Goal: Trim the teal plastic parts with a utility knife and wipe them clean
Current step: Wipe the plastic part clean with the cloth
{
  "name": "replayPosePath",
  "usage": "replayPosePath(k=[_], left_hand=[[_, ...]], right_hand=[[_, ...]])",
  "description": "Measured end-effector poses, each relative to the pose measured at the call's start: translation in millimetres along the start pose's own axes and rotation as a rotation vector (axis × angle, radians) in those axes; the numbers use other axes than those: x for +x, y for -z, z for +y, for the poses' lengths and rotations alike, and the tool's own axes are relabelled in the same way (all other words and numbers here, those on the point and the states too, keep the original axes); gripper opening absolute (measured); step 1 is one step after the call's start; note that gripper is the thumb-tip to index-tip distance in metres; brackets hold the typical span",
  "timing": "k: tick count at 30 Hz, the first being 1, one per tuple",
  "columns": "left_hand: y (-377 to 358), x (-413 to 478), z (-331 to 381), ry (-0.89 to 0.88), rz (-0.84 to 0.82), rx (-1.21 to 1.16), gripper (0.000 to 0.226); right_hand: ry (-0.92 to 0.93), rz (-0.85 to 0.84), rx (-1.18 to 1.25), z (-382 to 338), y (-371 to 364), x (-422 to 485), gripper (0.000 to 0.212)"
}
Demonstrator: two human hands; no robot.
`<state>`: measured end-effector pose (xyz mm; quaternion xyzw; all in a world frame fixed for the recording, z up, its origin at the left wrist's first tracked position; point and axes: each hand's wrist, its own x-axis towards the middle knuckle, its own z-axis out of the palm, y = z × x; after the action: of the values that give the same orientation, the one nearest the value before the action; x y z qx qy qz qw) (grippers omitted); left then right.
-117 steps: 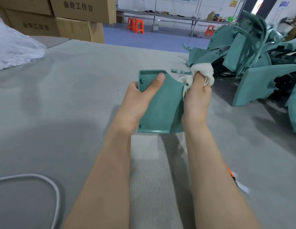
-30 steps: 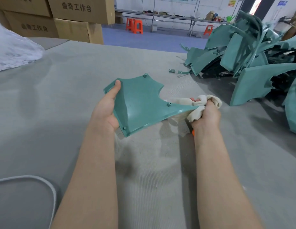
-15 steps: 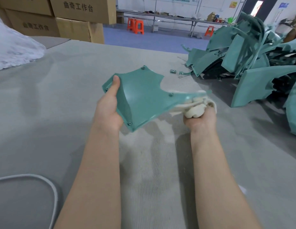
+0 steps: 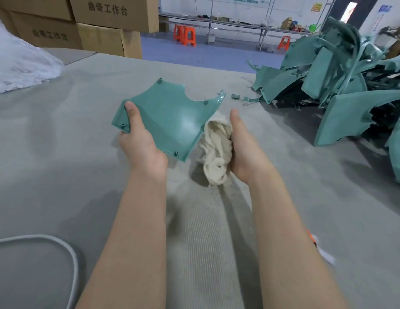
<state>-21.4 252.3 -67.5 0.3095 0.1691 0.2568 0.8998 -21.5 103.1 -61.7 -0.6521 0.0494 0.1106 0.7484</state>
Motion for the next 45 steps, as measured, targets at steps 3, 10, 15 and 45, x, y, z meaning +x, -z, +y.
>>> replayPosePath(k=[3,10,15,45], left_hand=[[-1.6,-1.9,-2.1,-0.016,-0.001,0.006,0.031],[-5.7,-3.5,-7.2,0.064,-0.045,-0.061,0.035],[-10.2,-9.3,-14.2,0.045,-0.003,0.034,0.026],[-15.0,-21.4,-19.0,0.133,-0.395,0.202,0.027]], right_hand=[[0.115,-0.013,-0.242,6.8,-16.4,1.0,0.029],[0.458,0.349,-0.406,17.5,-34.0,3.2,0.051],[0.575,0.583,-0.814,24.0,-29.4,5.4,0.052],[0.211,0.321,-0.135,18.4,-6.6,14.0,0.016]])
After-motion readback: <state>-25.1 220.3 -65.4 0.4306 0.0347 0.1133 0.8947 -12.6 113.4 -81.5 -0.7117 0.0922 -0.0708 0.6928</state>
